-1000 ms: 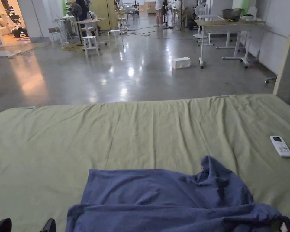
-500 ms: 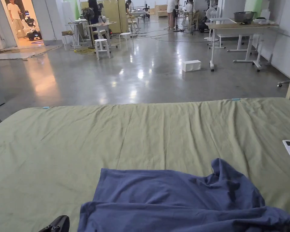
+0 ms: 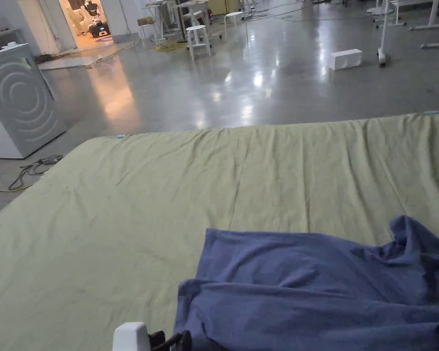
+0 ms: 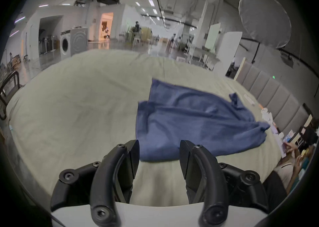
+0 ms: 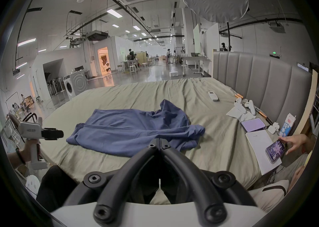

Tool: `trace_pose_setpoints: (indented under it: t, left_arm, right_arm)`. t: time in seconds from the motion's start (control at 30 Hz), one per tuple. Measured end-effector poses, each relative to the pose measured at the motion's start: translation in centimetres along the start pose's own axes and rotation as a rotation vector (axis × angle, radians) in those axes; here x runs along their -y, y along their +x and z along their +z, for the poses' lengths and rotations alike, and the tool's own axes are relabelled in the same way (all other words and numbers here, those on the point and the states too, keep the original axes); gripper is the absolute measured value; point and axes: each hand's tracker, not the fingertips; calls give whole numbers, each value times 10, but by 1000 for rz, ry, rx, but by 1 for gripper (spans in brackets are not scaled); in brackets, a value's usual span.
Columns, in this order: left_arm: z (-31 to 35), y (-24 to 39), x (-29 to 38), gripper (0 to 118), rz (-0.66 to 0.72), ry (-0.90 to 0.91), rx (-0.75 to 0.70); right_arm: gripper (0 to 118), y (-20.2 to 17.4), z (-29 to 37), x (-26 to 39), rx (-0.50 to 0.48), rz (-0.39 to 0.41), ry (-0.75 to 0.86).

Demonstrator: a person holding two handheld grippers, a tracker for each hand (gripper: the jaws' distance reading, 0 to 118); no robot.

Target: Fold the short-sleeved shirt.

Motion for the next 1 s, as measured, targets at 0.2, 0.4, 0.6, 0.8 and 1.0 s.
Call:
trace_pose_setpoints:
  t: [0.2,0.4,0.6,0.8,1.0]
  left_arm:
    - [-53,-8,-5,61,-12,-85,-12]
    - [-69,6,-8,23,-165,-148,-95]
    - [-81,16,-11,15,-215,-209,-104]
    - [-81,22,-13,15,-256,-233,-104]
    - [-84,15,-12,15,-224,-230,-87]
  right_arm:
    - [0,1,-2,2,19,1,-28]
    - [0,8,-8,11,30,-21,-72]
    - [34,26,-32,11,25,-79,-104]
    - [96,74,-134,17,45,-268,-218]
    - [96,93,-221,43,148,-186,-409]
